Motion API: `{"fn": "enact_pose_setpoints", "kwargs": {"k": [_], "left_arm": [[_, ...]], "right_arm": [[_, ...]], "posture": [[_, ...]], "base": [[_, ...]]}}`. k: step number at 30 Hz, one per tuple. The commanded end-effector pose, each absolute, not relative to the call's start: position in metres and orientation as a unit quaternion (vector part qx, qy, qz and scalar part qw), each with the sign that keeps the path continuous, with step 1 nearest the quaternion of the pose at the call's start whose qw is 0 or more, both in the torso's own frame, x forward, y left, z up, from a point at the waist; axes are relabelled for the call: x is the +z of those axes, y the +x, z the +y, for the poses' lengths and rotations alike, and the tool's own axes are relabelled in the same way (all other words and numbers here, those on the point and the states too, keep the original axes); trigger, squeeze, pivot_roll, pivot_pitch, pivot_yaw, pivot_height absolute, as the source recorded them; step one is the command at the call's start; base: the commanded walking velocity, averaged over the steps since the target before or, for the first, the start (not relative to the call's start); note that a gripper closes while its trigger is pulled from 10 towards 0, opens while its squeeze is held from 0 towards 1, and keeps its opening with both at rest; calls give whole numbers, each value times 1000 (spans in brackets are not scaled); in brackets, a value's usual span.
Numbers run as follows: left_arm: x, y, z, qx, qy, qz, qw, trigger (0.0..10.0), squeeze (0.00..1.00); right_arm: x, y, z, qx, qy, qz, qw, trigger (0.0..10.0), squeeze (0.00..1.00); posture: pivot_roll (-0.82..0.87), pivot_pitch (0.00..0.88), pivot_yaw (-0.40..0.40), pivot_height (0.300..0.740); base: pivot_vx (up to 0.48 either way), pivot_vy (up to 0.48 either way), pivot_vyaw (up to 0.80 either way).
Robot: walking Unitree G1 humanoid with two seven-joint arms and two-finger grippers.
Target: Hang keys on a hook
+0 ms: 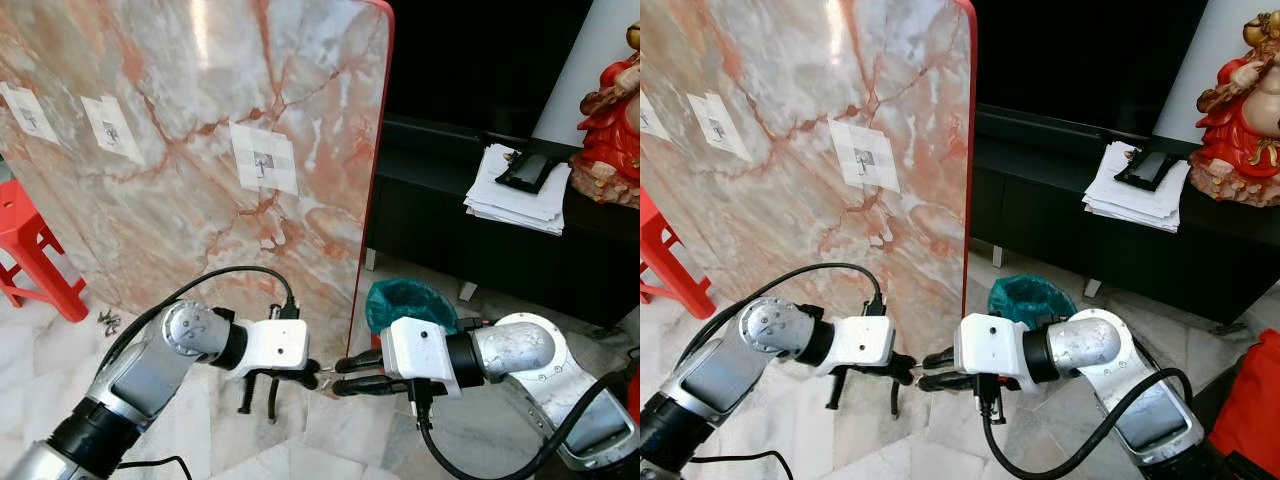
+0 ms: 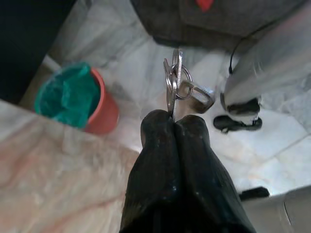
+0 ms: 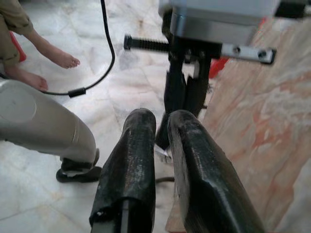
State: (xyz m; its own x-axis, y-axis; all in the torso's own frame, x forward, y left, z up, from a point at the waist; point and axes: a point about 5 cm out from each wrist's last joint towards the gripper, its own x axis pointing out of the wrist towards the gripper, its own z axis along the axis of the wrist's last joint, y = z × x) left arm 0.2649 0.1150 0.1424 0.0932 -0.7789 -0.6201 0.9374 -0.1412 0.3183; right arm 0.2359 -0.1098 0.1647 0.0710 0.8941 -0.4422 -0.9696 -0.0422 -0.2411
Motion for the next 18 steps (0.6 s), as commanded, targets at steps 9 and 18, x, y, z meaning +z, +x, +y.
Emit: {"fn": "enact_pose_setpoints", "kwargs": {"k": [9, 18], "left_arm": [[161, 268, 109, -674, 338, 83, 651, 10000, 0], [166, 265, 105, -686, 329, 77, 645, 10000, 0]], "right_arm": [[173, 236, -113, 668, -269, 75, 689, 10000, 0], [159, 239, -123, 649, -277, 110, 700, 10000, 0]], "posture": [[-94, 0, 32, 740], [-92, 0, 34, 740]], "base": [[0, 0, 0], [0, 0, 0]]}}
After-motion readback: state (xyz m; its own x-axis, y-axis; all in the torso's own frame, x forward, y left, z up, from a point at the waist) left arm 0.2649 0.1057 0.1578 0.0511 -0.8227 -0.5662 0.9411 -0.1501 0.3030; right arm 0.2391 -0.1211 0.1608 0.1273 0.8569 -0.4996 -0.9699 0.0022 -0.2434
